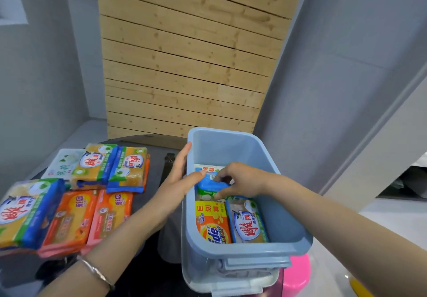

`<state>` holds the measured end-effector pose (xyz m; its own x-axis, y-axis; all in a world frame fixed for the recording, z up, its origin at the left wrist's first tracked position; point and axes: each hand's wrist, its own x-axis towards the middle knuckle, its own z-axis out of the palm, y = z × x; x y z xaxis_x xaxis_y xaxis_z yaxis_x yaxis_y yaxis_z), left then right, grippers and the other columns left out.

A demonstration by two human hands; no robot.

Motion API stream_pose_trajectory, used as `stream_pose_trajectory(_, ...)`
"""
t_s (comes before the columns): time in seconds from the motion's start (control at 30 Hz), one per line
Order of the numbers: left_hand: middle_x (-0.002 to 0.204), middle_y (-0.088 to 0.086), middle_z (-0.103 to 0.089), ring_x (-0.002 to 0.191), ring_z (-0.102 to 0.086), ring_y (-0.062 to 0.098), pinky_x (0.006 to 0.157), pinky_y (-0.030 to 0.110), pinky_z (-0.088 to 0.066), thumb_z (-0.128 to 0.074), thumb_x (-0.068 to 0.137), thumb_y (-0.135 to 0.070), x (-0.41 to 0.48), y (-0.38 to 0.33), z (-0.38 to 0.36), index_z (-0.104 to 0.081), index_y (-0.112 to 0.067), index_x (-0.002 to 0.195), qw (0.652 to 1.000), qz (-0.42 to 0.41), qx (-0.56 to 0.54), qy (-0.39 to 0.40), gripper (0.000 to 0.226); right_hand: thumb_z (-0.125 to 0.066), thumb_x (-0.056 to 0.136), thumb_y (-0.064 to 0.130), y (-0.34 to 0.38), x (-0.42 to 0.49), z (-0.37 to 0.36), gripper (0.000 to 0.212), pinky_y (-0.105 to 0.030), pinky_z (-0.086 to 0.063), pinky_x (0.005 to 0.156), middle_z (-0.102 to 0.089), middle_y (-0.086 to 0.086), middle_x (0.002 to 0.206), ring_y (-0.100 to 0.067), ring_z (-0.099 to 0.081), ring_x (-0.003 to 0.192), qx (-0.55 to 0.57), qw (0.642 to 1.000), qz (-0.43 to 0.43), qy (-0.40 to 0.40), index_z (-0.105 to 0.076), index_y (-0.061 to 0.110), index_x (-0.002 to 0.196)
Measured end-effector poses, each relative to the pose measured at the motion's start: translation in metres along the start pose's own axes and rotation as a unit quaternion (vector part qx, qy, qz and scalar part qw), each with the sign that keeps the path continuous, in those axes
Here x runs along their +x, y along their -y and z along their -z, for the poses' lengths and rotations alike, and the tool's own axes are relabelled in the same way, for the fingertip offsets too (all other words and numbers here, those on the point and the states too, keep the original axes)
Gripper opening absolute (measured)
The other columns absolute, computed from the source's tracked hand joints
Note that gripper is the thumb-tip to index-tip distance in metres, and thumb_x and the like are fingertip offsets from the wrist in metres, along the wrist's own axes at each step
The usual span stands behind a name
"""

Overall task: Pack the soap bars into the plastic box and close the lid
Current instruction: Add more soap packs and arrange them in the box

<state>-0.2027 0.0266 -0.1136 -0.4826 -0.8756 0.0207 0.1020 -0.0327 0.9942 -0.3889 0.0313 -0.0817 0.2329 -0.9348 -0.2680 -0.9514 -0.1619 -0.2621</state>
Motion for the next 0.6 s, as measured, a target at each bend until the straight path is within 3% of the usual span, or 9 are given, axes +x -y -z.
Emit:
stream_pose_trajectory(0.13, 0.111, -0.028, -0.056, 0.085, -0.066, -0.010, 0.076, 0.020, -0.057, -0.053, 0.092, -0.020, -0.001, -0.001, 0.001, -0.024, -0.052, 0.136, 1.000, -0.003, 0.000, 0.008, 0.062, -0.063, 0.086, 0.037, -0.004, -0.005, 0.019, 0.035, -0.040, -0.051, 0.082, -0.069, -0.002, 0.096, -0.021, -0.060, 0.084, -0.040, 0.999, 0.015, -0.030, -0.068, 0.009, 0.105)
stream_pose_trajectory(0.23, 0.111, -0.026, -0.057, 0.084, -0.067, -0.008, 0.072, 0.019, -0.058, -0.053, 0.092, -0.020, 0.000, -0.001, 0.000, -0.024, -0.053, 0.135, 1.000, 0.003, -0.004, 0.007, 0.061, -0.062, 0.087, 0.036, -0.008, -0.005, 0.021, 0.032, -0.033, -0.050, 0.080, -0.068, -0.003, 0.098, -0.017, -0.057, 0.082, -0.047, 0.999, 0.011, 0.005, -0.067, 0.011, 0.107)
stream_pose_trajectory(0.33, 0.116, -0.022, -0.057, 0.088, -0.069, 0.000, 0.077, 0.025, -0.057, -0.053, 0.092, -0.021, 0.000, -0.001, 0.000, -0.023, -0.052, 0.136, 1.000, 0.003, -0.001, 0.005, 0.062, -0.060, 0.088, 0.038, -0.003, 0.002, 0.004, 0.039, -0.026, -0.045, 0.076, -0.067, -0.004, 0.114, -0.013, -0.054, 0.088, -0.073, 0.997, 0.007, 0.023, -0.063, 0.012, 0.117)
stream_pose_trajectory(0.43, 0.113, -0.021, -0.059, 0.087, -0.069, 0.000, 0.075, 0.024, -0.058, -0.052, 0.092, -0.019, 0.001, 0.000, 0.000, -0.022, -0.050, 0.138, 1.000, 0.001, 0.001, 0.006, 0.063, -0.058, 0.089, 0.039, -0.002, 0.004, -0.008, 0.040, -0.028, -0.050, 0.082, -0.066, -0.004, 0.119, -0.017, -0.061, 0.098, -0.057, 0.998, -0.004, 0.030, -0.061, 0.015, 0.120)
stream_pose_trajectory(0.6, 0.111, -0.022, -0.058, 0.084, -0.069, -0.002, 0.069, 0.019, -0.058, -0.052, 0.093, -0.017, 0.001, 0.000, -0.001, -0.023, -0.049, 0.139, 1.000, 0.004, -0.002, 0.002, 0.063, -0.058, 0.089, 0.036, 0.002, -0.002, -0.011, 0.043, -0.024, -0.044, 0.087, -0.060, -0.003, 0.129, -0.017, -0.057, 0.111, -0.062, 0.998, -0.006, 0.017, -0.056, 0.017, 0.128)
